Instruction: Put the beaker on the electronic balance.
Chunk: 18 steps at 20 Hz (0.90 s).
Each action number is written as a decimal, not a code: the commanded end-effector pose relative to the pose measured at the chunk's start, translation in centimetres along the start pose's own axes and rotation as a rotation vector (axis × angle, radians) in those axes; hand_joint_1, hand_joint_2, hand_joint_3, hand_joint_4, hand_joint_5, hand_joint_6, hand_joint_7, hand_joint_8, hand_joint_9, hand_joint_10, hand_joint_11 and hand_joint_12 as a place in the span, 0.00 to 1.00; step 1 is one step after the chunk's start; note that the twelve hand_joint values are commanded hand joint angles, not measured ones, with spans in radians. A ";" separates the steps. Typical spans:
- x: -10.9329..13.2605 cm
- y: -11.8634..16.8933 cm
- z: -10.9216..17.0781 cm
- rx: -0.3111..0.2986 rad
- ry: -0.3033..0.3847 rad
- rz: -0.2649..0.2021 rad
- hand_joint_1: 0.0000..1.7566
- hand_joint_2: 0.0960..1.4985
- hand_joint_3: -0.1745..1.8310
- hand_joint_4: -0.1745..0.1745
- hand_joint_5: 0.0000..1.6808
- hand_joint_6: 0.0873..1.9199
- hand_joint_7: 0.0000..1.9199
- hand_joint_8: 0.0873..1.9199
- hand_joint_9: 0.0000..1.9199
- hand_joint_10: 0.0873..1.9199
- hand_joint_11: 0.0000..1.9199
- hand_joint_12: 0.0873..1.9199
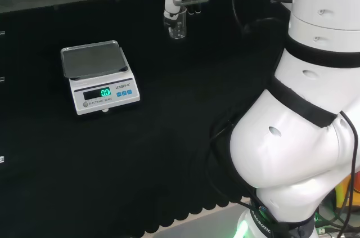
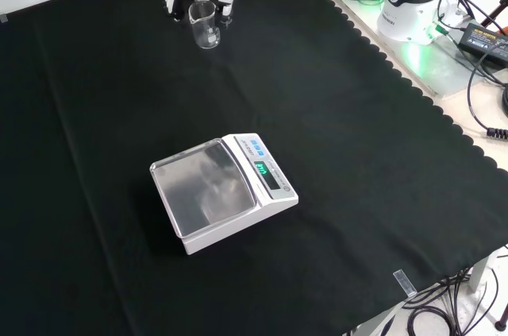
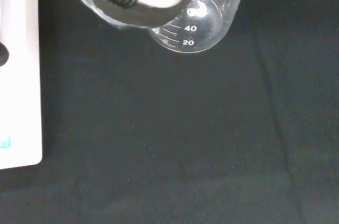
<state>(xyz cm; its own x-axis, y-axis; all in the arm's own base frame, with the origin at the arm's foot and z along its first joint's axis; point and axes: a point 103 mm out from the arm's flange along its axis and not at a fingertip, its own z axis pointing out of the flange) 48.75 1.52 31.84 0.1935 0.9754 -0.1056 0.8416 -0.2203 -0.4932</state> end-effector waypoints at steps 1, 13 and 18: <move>1.4 -0.6 0.0 -0.021 0.000 -0.025 0.71 0.70 0.12 0.17 0.54 0.49 0.55 0.55 0.71 0.45 0.71 0.45; 3.5 1.3 -0.4 -0.031 -0.012 -0.106 0.71 0.70 0.12 0.17 0.54 0.49 0.55 0.55 0.71 0.45 0.71 0.45; 7.4 3.1 -2.0 -0.041 -0.018 -0.188 0.71 0.70 0.12 0.17 0.54 0.49 0.55 0.55 0.71 0.45 0.71 0.45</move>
<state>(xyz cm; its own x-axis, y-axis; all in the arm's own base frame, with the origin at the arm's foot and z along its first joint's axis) 50.62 4.51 31.42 0.1203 0.9908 -0.0622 0.8712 -0.1354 -0.4720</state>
